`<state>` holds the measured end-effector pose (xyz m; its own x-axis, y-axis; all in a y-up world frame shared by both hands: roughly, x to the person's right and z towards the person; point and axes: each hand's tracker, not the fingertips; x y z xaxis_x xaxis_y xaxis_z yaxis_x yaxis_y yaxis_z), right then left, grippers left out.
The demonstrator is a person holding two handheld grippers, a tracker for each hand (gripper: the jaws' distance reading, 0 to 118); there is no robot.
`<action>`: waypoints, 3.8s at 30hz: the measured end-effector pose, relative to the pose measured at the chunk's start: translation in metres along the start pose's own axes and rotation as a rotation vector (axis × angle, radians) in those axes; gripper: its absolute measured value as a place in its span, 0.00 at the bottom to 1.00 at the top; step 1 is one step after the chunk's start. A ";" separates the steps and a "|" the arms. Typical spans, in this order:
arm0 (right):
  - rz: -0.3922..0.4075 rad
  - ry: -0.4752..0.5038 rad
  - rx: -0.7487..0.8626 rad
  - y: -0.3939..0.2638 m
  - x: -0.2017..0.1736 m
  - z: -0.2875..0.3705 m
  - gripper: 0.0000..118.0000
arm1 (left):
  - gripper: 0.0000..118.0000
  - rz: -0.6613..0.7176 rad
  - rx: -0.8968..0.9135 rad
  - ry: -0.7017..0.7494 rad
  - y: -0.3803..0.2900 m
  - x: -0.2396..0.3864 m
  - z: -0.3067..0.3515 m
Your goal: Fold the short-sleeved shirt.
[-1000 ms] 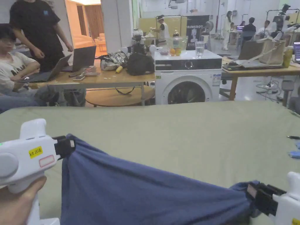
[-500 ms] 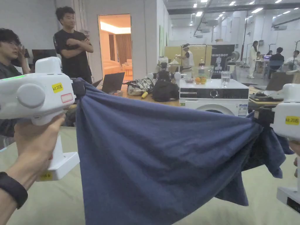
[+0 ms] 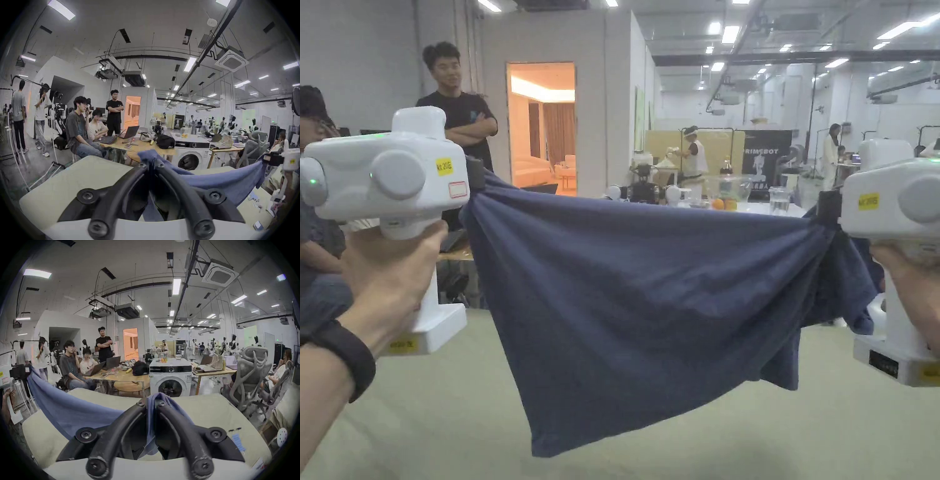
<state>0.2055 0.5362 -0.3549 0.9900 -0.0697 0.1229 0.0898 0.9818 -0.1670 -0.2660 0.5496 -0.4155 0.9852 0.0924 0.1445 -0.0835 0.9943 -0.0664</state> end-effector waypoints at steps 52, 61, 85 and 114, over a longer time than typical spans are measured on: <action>0.010 0.031 -0.195 -0.340 -0.014 0.290 0.67 | 0.93 -0.029 -0.217 -0.108 -0.284 0.014 0.303; 0.039 0.049 -0.142 -0.319 -0.029 0.274 0.00 | 0.02 0.003 -0.203 -0.174 -0.279 0.043 0.291; -0.005 0.098 -0.263 -0.359 -0.011 0.278 0.00 | 0.55 0.232 -0.664 0.134 -0.400 -0.036 0.305; 0.203 0.034 -0.975 -0.351 0.087 -0.001 0.40 | 0.04 0.148 -0.756 0.099 -0.419 -0.024 0.292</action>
<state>0.2602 0.1850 -0.2864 0.9978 0.0632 -0.0224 -0.0460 0.4023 -0.9144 -0.2987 0.1461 -0.1032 0.9834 0.1812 -0.0046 -0.1254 0.6620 -0.7390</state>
